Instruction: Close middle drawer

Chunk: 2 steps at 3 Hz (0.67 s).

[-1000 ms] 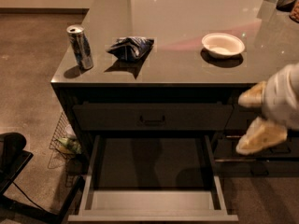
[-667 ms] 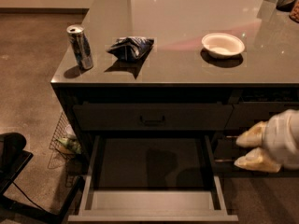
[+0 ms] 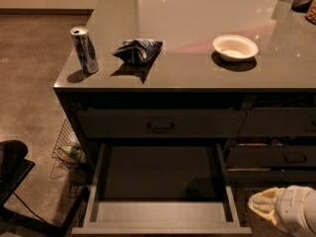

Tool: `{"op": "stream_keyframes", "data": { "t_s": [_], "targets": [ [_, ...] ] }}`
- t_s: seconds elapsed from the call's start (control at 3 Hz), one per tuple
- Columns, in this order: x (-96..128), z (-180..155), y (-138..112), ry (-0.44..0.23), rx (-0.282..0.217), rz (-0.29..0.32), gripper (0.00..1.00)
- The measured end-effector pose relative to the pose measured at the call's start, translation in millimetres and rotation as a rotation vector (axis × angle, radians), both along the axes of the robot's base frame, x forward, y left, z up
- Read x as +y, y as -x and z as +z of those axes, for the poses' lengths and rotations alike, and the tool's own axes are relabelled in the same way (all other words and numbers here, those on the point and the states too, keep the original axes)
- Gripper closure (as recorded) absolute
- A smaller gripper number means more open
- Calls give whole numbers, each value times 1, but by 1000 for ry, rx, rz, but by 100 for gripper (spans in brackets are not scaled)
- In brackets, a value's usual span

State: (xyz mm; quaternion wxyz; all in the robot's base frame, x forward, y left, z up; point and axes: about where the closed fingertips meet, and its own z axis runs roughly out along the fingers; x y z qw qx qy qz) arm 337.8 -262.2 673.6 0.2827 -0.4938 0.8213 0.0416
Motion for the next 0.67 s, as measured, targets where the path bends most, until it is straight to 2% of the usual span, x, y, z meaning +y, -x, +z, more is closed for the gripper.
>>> {"op": "stream_keyframes", "data": {
  "t_s": [0.33, 0.67],
  "targets": [
    [-3, 8, -11, 19, -33, -12, 100],
    [15, -32, 11, -11, 21, 26, 100]
  ]
}}
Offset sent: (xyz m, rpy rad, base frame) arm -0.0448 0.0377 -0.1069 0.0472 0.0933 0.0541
